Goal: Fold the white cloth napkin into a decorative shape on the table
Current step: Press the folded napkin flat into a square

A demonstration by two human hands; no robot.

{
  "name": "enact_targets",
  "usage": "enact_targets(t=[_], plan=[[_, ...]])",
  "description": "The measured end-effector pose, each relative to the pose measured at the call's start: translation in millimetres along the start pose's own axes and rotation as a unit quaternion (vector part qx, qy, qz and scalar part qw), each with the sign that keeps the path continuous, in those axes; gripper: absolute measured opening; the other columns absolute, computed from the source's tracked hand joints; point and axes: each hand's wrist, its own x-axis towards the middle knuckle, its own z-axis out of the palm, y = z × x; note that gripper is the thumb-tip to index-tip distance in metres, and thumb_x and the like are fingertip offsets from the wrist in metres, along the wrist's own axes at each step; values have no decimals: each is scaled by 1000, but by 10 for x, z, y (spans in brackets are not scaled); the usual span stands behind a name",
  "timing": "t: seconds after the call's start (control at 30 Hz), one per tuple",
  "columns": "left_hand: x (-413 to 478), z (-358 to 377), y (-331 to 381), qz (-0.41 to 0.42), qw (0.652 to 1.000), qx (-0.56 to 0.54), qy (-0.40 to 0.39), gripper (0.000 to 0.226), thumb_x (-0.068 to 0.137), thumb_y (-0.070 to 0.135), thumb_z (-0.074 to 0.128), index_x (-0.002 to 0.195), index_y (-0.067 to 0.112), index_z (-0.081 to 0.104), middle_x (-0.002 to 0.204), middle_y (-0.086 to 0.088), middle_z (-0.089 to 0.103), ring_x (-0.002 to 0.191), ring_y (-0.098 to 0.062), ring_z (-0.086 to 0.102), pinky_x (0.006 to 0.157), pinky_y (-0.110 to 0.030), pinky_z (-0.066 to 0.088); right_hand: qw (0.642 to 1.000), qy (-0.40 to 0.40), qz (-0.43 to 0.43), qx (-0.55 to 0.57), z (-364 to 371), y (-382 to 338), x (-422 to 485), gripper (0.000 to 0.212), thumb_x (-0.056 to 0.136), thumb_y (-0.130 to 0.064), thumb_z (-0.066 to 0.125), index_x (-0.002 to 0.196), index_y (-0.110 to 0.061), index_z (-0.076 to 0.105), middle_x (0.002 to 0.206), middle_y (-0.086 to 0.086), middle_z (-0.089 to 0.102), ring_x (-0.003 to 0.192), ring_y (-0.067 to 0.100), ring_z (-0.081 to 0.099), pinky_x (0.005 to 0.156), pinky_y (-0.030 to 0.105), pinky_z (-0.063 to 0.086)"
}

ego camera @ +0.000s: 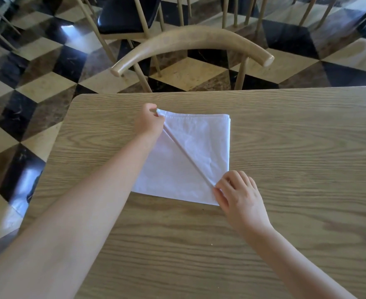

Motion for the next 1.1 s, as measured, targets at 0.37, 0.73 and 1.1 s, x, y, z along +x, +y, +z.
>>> enact_targets(t=[0.37,0.73,1.1], plan=[[18,-56,-53,28,999,6,21,35,81,3,51,114,11,56,102,-1,58,91,-15,54,78,-24,42,1000,9,-19,11,-3,27,-50,11,80,-4,57,70,-9,56,74,2,52,69,25,48,66,36,43],[-623,130,-229,439,853,275,-62,42,90,19,33,127,13,53,134,-11,53,124,-29,47,103,-40,30,998,-59,14,-22,44,-187,202,44,92,-33,38,124,-8,54,130,10,56,123,27,48,104,38,29],[-407,76,-428,340,834,407,-154,58,98,43,21,147,25,-2,157,9,-5,142,-6,-10,116,-37,-9,977,-185,-14,-102,76,-96,-4,63,96,-50,16,145,-12,26,152,6,26,142,15,19,116,35,13]])
